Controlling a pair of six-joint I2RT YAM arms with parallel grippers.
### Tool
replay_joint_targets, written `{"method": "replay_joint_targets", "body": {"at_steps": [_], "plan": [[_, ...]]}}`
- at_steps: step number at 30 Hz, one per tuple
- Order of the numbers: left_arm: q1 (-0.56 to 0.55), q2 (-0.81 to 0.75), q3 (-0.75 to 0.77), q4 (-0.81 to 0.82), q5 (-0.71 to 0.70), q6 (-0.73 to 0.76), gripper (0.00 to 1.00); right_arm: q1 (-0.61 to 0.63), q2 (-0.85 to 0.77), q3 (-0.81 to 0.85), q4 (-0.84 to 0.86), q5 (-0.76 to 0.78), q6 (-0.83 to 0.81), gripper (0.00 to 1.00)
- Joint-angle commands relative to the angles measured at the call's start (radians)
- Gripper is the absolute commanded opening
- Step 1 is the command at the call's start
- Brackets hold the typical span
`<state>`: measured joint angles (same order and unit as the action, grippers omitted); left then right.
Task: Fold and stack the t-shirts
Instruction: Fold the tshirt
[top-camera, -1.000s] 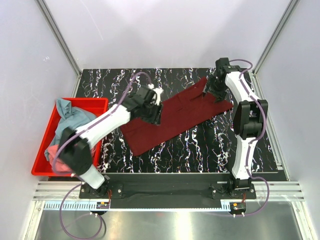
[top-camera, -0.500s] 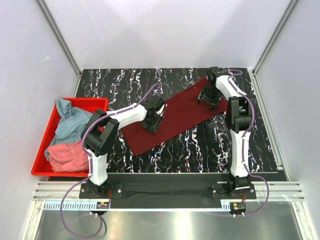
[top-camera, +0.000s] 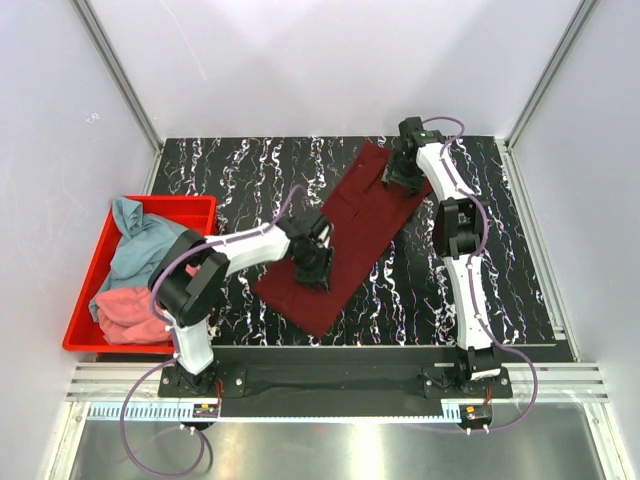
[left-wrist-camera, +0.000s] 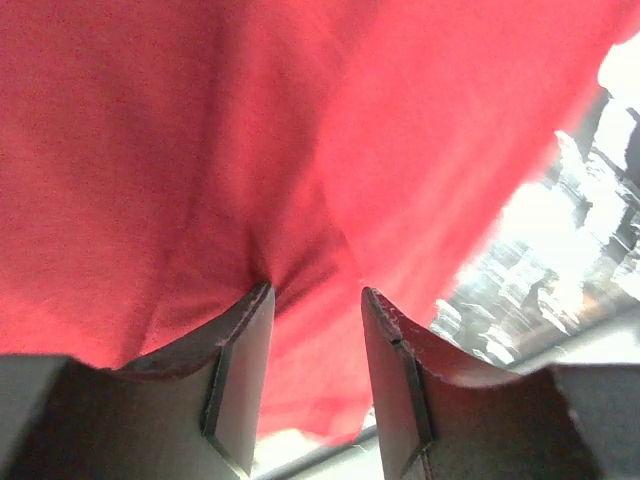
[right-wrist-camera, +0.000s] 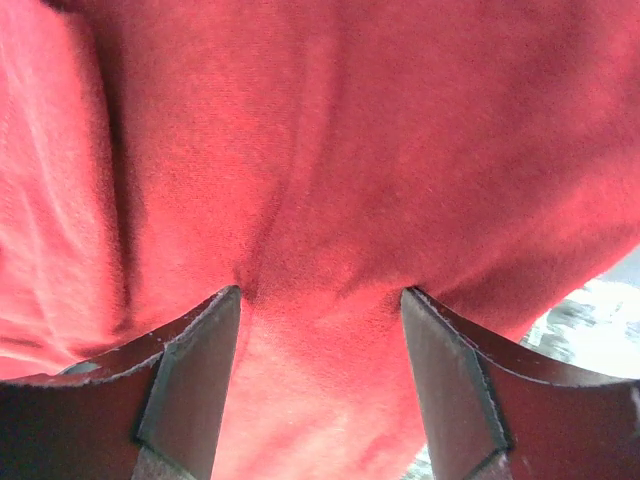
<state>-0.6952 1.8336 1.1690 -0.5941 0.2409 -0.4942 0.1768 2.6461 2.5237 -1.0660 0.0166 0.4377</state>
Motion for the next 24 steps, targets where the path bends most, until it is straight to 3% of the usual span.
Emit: {"method": "replay_joint_targets", "body": {"at_steps": [1, 9, 13, 19, 24], "plan": [[-0.064, -0.065, -0.032, 0.132, 0.219, -0.194, 0.46, 0.029, 0.029, 0.038, 0.052, -0.092, -0.036, 0.72], [-0.044, -0.111, 0.272, -0.042, -0.012, -0.054, 0.46, 0.018, -0.176, -0.028, -0.04, -0.057, -0.105, 0.74], [0.04, -0.073, 0.4, -0.03, -0.015, 0.028, 0.47, 0.006, -0.317, -0.089, -0.126, 0.003, -0.131, 0.77], [0.232, 0.091, 0.504, 0.143, 0.107, 0.146, 0.4, 0.0, -0.732, -0.584, -0.019, -0.191, -0.024, 0.77], [0.266, 0.286, 0.675, 0.197, 0.161, 0.102, 0.32, 0.0, -0.87, -0.723, -0.012, -0.219, -0.016, 0.77]]}}
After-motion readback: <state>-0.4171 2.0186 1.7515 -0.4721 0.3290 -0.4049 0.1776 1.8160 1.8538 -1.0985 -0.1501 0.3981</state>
